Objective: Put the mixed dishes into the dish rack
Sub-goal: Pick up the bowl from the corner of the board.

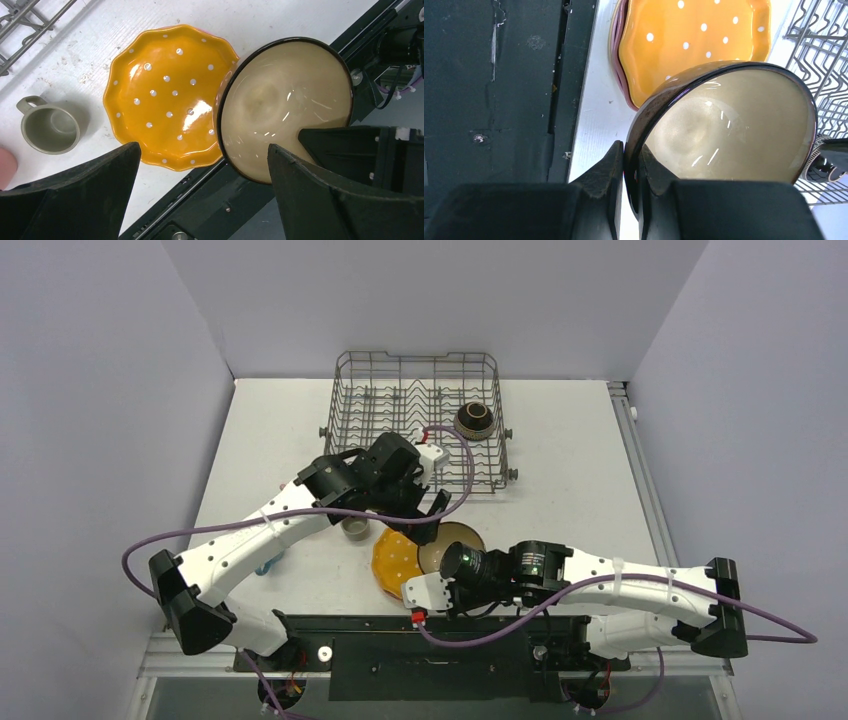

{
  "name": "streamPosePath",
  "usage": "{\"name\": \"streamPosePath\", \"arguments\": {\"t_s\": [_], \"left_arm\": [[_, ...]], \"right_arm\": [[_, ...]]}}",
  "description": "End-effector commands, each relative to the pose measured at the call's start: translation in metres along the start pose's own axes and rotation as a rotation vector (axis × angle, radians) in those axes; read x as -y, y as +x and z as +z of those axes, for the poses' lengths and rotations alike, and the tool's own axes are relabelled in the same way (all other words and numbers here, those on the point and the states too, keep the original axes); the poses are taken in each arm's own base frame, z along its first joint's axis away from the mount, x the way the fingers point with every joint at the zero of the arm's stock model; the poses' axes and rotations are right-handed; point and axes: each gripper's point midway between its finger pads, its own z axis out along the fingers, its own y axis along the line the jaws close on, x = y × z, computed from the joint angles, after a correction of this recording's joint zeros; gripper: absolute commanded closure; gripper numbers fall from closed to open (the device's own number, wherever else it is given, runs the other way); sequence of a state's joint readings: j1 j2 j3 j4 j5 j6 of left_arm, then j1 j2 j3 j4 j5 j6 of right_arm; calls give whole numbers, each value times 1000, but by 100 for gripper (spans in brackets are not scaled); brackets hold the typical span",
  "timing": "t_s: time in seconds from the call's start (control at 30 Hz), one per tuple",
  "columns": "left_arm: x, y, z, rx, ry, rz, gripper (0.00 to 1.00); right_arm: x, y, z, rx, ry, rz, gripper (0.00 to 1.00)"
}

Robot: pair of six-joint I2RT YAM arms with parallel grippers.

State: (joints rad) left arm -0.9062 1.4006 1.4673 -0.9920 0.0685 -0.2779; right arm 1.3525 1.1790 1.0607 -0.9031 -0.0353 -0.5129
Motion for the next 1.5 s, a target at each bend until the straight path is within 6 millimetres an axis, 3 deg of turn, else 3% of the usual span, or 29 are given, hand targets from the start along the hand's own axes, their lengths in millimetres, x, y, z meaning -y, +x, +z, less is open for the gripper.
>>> {"name": "streamPosePath", "arguments": {"t_s": [0.0,0.5,0.97,1.47], "left_arm": [[6,-9,-1,8,3,37,4],[10,-1,23,-63,-13,59,0],[18,5,43,-128,30,59,20],[22,4,45,-139,53,66,47]], "right_arm": [[28,-33,-20,101,100,-46,100],[29,-40,-34,132,104,-59,100],[27,-36,-40,132,137,-62,100],[27,-34,-39,126,144,-61,100]]}}
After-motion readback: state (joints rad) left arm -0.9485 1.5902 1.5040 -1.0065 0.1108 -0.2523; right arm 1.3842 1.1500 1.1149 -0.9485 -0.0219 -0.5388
